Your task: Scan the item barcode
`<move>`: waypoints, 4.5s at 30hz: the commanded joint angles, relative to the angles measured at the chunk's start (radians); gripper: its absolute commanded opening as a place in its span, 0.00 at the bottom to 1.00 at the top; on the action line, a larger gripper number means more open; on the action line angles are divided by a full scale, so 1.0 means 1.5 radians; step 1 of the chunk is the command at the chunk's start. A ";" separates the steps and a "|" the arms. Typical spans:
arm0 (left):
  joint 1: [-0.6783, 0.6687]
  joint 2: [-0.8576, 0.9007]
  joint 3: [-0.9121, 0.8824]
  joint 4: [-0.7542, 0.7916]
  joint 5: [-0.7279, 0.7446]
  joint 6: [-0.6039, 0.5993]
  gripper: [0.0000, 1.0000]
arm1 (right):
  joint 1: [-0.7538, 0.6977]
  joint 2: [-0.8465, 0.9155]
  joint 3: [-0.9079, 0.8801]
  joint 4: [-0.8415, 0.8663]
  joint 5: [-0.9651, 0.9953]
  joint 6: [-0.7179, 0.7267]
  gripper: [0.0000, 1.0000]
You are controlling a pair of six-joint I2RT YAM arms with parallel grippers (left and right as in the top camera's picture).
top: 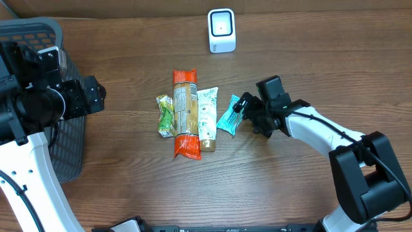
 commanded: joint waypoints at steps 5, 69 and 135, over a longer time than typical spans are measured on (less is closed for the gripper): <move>0.002 0.003 0.004 0.000 0.008 0.013 1.00 | 0.007 -0.004 -0.007 -0.001 0.009 -0.024 1.00; 0.002 0.003 0.004 -0.001 0.008 0.013 1.00 | 0.117 0.144 0.202 -0.534 0.575 -0.197 0.21; 0.002 0.003 0.004 -0.002 0.008 0.013 1.00 | 0.225 0.196 0.250 -0.468 0.446 -0.394 0.22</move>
